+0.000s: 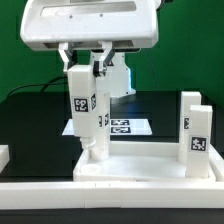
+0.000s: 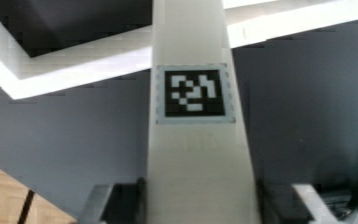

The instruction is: Assemble desk

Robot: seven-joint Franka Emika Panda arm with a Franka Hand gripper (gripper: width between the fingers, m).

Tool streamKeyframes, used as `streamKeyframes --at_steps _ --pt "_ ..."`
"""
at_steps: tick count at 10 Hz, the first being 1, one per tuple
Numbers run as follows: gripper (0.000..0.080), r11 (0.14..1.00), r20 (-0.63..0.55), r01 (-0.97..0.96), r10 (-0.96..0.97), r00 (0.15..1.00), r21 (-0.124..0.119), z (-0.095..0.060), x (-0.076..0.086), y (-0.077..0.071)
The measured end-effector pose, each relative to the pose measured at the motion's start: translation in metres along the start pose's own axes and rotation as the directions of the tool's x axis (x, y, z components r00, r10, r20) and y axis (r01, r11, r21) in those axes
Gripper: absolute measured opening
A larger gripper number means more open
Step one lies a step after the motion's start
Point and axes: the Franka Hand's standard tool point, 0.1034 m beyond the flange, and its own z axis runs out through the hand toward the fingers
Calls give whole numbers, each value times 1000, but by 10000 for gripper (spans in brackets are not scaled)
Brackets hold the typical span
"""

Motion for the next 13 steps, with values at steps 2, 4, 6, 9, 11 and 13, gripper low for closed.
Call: streamKeyframes --at_steps 2,4,6,9,11,13 --pt "288 999 -1 38 -38 999 -8 -4 5 22" --pt "288 1000 -1 22 -22 1000 1 -5 7 23" --pt "288 1000 -37 3 -3 999 3 -3 9 12" --pt "288 1000 -41 -3 2 999 -6 14 -3 -1" --pt "288 1000 -32 2 -2 999 -8 18 -8 -2" --pt "288 1000 -18 9 -9 1000 -12 24 -15 -3"
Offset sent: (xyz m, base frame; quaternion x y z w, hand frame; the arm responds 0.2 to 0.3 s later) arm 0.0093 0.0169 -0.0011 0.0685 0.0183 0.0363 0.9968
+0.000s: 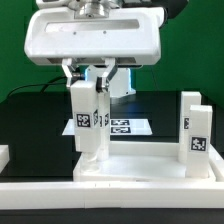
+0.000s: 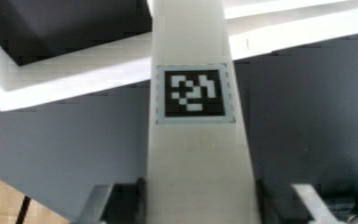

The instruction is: Assemble desk

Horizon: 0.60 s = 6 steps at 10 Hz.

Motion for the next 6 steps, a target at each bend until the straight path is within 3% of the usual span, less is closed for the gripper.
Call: streamKeyframes --at_steps 6 --pt "288 1000 2 13 -13 1000 -2 8 -4 -5"
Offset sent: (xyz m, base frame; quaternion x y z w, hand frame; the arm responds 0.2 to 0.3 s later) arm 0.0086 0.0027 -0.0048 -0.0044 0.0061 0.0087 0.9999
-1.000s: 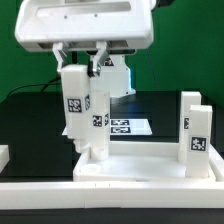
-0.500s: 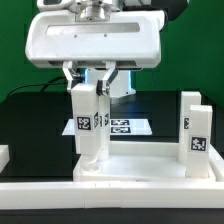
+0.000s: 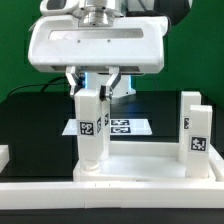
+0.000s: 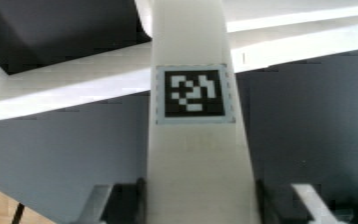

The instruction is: Assemble desk

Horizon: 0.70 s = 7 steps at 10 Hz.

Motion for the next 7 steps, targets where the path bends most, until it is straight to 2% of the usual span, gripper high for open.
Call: streamKeyframes --at_steps 5,7 --pt "288 1000 -59 18 -19 998 -19 6 -3 0" --pt "288 1000 -68 22 -23 997 -20 6 -2 -1"
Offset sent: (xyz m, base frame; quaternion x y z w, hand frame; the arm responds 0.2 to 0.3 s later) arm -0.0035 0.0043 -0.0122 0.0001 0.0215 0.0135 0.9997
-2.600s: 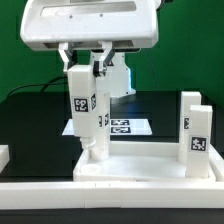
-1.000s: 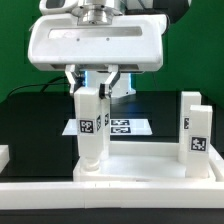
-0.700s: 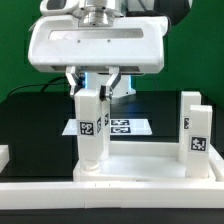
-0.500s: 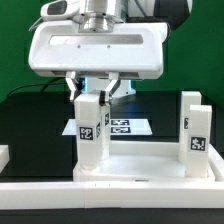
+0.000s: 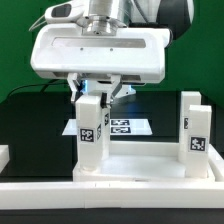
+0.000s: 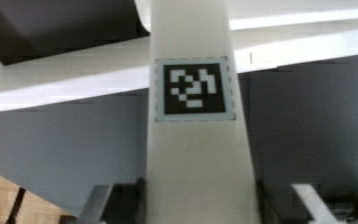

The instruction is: Assemble desk

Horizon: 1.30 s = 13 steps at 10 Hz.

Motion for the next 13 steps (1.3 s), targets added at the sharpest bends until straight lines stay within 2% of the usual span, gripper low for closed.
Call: streamKeyframes --at_steps 2,4,5,11,13 --pt "292 1000 0 0 0 1000 0 0 0 0" --pt "602 1000 0 0 0 1000 0 0 0 0" --pt "638 1000 0 1 -1 1000 -1 0 0 0" --pt "649 1000 0 1 -1 1000 0 0 0 0" --pt "649 1000 59 -11 9 998 25 -5 9 1"
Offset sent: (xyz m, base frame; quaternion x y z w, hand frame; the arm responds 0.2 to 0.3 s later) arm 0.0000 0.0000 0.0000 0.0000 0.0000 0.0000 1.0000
